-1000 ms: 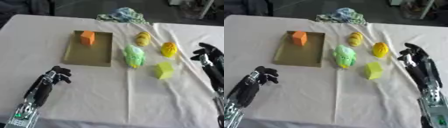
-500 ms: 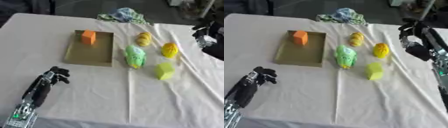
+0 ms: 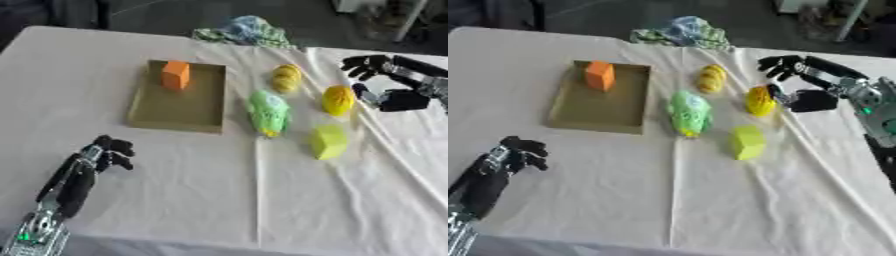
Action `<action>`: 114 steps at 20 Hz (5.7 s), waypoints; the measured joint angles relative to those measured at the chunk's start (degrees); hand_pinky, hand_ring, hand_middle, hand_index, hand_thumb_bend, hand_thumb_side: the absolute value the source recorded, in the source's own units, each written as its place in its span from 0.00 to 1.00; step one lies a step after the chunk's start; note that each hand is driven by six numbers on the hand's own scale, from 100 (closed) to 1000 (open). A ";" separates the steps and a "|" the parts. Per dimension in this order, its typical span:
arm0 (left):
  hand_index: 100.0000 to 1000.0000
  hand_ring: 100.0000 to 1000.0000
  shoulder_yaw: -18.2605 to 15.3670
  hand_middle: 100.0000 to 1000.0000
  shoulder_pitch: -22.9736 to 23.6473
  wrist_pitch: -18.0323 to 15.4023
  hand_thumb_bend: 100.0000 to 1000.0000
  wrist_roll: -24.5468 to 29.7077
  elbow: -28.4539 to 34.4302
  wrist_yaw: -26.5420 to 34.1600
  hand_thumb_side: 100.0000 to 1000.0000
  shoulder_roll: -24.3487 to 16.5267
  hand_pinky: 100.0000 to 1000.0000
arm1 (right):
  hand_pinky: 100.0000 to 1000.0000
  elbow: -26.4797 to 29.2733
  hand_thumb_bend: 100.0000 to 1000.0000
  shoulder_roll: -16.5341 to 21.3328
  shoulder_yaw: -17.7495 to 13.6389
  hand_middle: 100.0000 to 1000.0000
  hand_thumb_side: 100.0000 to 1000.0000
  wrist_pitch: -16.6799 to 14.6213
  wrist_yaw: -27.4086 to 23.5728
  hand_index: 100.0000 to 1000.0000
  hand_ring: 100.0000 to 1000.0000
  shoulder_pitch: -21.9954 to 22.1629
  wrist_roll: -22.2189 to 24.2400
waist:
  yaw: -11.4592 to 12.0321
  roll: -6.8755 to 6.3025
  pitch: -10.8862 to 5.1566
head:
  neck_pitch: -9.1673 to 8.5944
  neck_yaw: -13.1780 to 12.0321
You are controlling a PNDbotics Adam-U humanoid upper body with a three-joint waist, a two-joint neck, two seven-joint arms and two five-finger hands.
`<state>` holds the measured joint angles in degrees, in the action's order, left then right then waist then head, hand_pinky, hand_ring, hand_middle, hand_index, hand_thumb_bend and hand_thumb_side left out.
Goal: Pick up objects on the table and place them in the box.
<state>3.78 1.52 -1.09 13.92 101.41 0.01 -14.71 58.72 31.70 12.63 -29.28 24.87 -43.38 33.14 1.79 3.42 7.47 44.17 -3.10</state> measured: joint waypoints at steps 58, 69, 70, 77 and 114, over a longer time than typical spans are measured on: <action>0.70 0.51 -0.03 0.55 0.58 0.13 0.00 -0.11 -0.06 -0.20 1.00 -0.29 0.77 | 0.85 3.62 0.09 1.74 7.10 0.94 0.58 -5.40 13.02 1.00 0.95 1.59 -0.38 | 0.93 1.16 -0.79 | 0.00 0.39; 0.70 0.51 -0.03 0.55 0.58 0.13 0.00 -0.11 -0.16 -0.36 1.00 -0.41 0.77 | 0.83 6.42 0.00 2.93 9.33 0.92 0.67 -3.48 7.31 1.00 0.92 3.64 1.55 | 1.07 1.30 -0.81 | 0.00 0.39; 0.70 0.51 -0.03 0.55 0.58 0.13 0.00 -0.11 -0.22 -0.36 1.00 -0.41 0.77 | 0.83 6.42 0.00 2.92 9.65 0.92 0.67 -3.22 6.79 1.00 0.92 3.93 1.81 | 1.08 1.30 -0.81 | 0.00 0.39; 0.70 0.51 -0.03 0.55 0.55 0.13 0.00 -0.11 -0.36 -0.37 1.00 -0.41 0.77 | 0.83 6.59 0.00 2.46 10.34 0.92 0.61 -1.86 4.51 1.00 0.91 4.64 3.17 | 1.08 1.30 -0.81 | 0.00 0.39; 0.70 0.50 -0.04 0.55 0.55 0.11 0.00 -0.14 -0.37 -0.52 1.00 -0.43 0.77 | 0.82 4.99 0.00 1.67 11.35 0.91 0.24 -0.57 8.28 1.00 0.90 5.94 4.46 | 1.05 1.30 -0.81 | 0.00 0.68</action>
<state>3.75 2.07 -0.98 13.78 101.04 -0.52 -15.14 63.72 33.37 23.98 -29.85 33.16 -37.43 37.60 2.84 4.73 6.66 44.17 -2.42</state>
